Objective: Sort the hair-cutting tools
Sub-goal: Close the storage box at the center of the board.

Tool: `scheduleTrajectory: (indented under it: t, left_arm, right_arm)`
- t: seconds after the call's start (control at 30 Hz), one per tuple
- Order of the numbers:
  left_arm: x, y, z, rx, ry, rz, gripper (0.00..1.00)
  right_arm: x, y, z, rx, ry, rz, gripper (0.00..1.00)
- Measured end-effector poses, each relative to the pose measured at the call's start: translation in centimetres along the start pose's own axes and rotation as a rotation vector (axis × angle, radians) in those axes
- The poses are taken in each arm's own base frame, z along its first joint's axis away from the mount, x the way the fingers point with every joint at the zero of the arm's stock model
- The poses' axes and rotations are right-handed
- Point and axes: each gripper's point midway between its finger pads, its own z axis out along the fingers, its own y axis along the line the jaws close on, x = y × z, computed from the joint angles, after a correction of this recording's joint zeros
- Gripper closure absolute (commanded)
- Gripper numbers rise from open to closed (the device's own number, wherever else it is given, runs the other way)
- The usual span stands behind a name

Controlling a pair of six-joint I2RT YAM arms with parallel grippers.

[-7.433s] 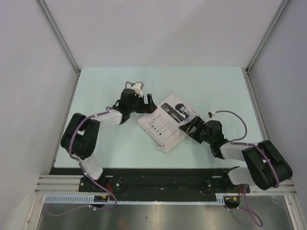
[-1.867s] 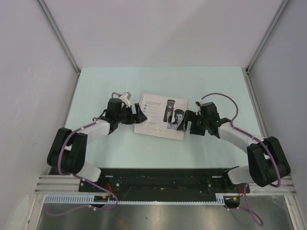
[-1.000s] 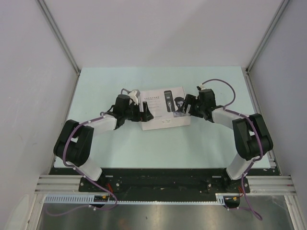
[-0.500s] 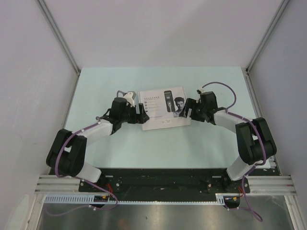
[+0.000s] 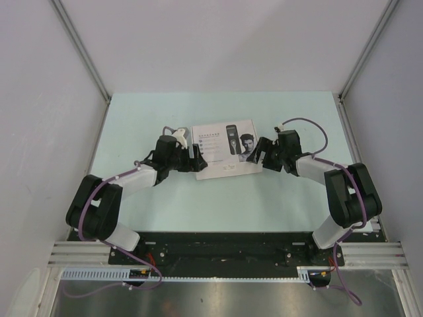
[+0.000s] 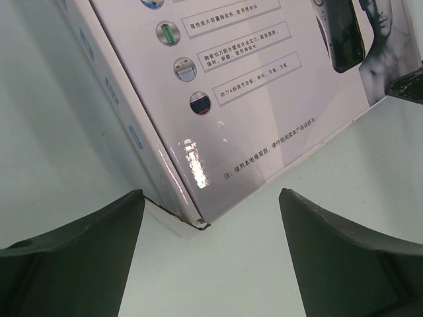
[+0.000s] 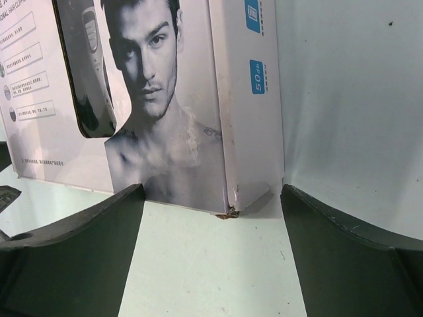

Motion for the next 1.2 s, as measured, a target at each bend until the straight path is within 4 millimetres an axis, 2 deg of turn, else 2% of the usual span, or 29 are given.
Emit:
scheduleTrajectory:
  t: [0.23,0.57,0.87,1.2]
  left_arm:
    - [0.0,0.0,0.1,0.002,-0.001,-0.005,0.02]
    - [0.3,-0.2,0.4,0.018,0.012,-0.020,0.00]
    - [1.2,-0.1,0.2,0.019,0.023,-0.035,0.01]
    - [0.7,-0.9,-0.5,0.056,0.004,-0.030,0.00]
  right_arm:
    - [1.0,-0.2,0.0,-0.046,0.011,0.043,0.00]
    - [2.6,0.1,-0.7,-0.162,0.057,0.061,0.00]
    - [5.5,0.3,-3.1,-0.230,0.014,0.108,0.00]
    - [4.7,0.3,-2.8,-0.202,-0.080,0.132,0.00]
